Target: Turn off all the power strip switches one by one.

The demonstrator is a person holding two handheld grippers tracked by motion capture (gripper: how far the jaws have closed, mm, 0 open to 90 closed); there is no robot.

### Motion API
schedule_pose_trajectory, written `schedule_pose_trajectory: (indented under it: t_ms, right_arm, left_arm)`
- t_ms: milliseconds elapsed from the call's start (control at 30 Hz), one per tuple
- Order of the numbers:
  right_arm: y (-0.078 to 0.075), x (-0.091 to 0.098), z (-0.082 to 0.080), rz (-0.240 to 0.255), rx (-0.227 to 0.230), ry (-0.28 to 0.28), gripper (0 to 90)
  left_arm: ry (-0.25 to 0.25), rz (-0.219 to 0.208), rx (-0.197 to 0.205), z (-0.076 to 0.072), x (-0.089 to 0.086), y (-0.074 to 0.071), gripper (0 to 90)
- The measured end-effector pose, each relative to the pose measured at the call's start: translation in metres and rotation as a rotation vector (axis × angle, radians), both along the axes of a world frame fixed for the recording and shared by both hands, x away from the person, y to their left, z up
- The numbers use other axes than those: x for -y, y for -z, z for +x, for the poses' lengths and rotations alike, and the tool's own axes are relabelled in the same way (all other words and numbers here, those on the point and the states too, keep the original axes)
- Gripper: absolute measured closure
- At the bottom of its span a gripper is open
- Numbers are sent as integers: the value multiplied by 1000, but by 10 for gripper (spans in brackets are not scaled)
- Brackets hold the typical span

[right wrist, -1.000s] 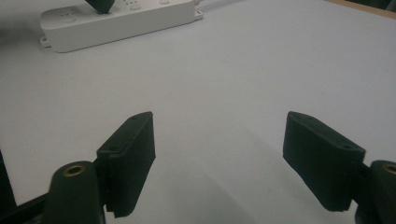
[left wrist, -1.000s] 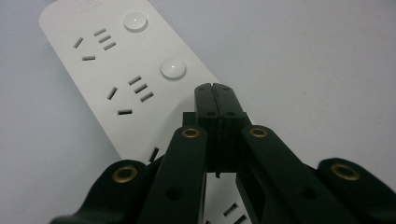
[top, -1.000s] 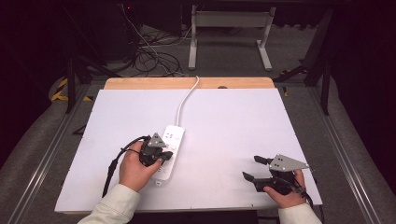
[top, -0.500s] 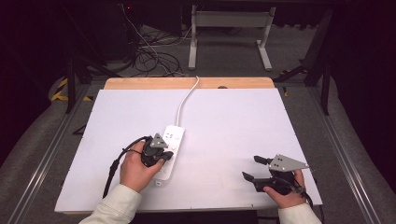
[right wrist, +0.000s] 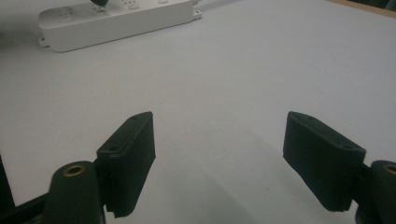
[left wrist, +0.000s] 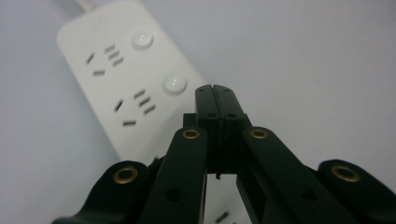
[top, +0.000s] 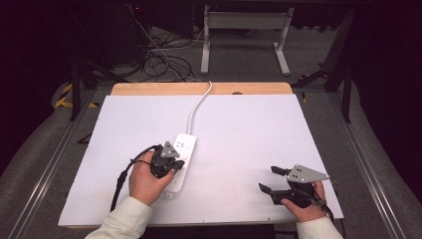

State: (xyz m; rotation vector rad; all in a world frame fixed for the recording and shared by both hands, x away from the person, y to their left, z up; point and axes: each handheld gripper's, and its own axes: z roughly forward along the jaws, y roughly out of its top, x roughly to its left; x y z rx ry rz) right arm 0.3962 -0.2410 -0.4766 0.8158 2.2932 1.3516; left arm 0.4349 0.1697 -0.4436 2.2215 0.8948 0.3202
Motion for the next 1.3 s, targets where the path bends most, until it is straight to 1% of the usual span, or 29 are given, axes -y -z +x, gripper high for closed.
schedule_pose_trajectory:
  t_ms: [33,100,133,200,233,267,300,333,367,400,433,467,533,600,667,700,733,767,800,1100,1300]
  right_arm:
    - [0,1,0,0,1,1,261]
    - [1,1,1,2,-3,2,261]
    - [1,1,2,2,-6,3,261]
    - [2,0,2,0,-7,0,261]
    - [2,0,2,-2,-9,-1,261]
    - [2,-1,2,-4,-7,-4,261]
    - [1,-1,1,-4,-5,-4,261]
    - [1,0,1,-4,-3,-2,261]
    - [1,0,1,0,-4,-1,261]
    - [1,0,1,0,-3,1,261]
    - [1,0,1,0,-4,1,260]
    - [1,0,1,-1,-5,0,260]
    - [1,-1,1,-2,-6,-2,261]
    - [1,0,1,-1,-6,-1,260]
    - [1,0,1,0,-7,2,260]
    - [1,1,1,1,-7,2,261]
    - [1,1,1,1,-6,2,261]
    - [1,1,2,1,-5,1,260]
    - [1,1,2,1,-5,0,260]
    - [1,1,1,-1,-7,-1,261]
    - [1,1,1,-1,-6,-1,260]
  left_arm:
    - [-6,-40,16,-1,-3,-6,900]
    - [-3,-71,64,-3,-5,-16,900]
    - [-3,-71,64,-3,-5,-16,900]
    - [0,-78,89,-4,-6,-21,900]
    - [4,-84,94,-3,-6,-22,900]
    - [8,-78,92,-2,-6,-23,900]
    - [4,-79,94,-1,-6,-23,900]
    - [-6,-91,93,0,-6,-22,900]
    - [1,-84,98,3,-7,-22,900]
    - [-2,-82,98,5,-7,-21,900]
    - [-9,-91,93,7,-6,-20,900]
    - [-9,-86,98,10,-7,-20,900]
    - [-14,-110,84,16,-7,-17,900]
    - [-19,-107,71,22,-6,-13,900]
    - [-17,-90,60,26,-4,-8,900]
    - [-25,-80,56,28,-3,-5,900]
    - [-23,-60,56,30,-2,-2,900]
    - [-28,-55,51,30,-1,0,900]
    - [-24,-39,51,32,0,1,900]
    - [-22,-23,23,38,1,11,900]
    - [-13,-14,8,39,4,14,900]
